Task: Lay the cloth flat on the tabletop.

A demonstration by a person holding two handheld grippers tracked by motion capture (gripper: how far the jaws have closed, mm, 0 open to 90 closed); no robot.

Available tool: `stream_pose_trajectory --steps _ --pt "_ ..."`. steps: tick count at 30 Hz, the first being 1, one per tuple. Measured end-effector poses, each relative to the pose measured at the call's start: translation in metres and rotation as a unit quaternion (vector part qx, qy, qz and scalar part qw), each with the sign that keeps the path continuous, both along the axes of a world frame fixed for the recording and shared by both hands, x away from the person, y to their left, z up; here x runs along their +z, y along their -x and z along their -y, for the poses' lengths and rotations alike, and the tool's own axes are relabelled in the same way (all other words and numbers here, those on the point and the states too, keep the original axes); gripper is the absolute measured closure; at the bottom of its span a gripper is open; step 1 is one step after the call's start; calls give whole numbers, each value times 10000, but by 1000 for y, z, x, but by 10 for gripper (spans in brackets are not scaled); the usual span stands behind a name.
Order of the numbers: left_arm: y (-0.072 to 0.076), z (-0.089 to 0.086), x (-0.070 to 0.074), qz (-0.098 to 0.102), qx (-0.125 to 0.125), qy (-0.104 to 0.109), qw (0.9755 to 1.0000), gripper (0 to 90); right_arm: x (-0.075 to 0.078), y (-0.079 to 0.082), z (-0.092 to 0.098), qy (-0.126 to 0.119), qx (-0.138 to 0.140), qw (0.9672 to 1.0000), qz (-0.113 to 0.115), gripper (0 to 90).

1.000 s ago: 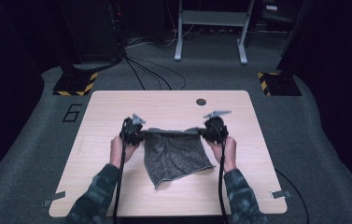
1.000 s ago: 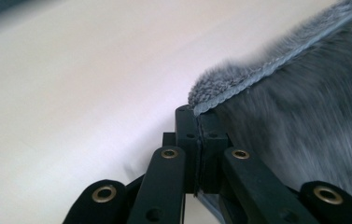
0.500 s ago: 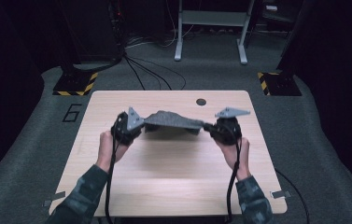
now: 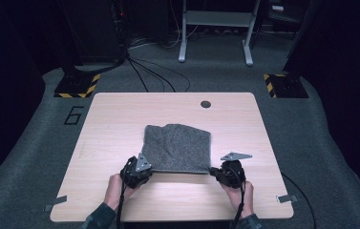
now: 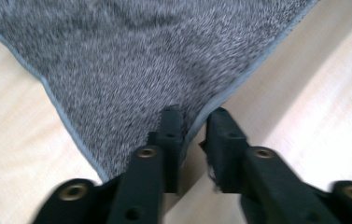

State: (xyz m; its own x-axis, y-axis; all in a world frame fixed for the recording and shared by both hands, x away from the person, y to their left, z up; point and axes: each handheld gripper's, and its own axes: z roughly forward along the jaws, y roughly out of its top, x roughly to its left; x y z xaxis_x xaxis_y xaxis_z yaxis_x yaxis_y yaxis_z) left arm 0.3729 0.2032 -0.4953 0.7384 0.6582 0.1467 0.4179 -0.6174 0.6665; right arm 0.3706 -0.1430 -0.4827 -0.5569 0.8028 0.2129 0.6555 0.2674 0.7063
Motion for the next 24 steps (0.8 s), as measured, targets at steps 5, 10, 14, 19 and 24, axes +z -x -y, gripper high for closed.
stream_pose_trajectory --steps 5,10,14,19,24 --pt "14 -15 7 -72 225 150 9996 453 0 9 19 -38 -133 9999 21 664" --pt "2 -29 26 96 482 349 9982 347 9 -2 22 -35 -200 9997 159 510" --pt "-20 -32 29 152 695 408 9966 337 13 -18 10 40 -206 9995 222 470" --pt "-54 -23 22 -22 787 291 9965 336 13 -51 -14 244 -114 9991 331 464" --pt "-78 -13 7 -210 809 154 9964 306 -1 -77 -34 575 -56 9982 181 484"
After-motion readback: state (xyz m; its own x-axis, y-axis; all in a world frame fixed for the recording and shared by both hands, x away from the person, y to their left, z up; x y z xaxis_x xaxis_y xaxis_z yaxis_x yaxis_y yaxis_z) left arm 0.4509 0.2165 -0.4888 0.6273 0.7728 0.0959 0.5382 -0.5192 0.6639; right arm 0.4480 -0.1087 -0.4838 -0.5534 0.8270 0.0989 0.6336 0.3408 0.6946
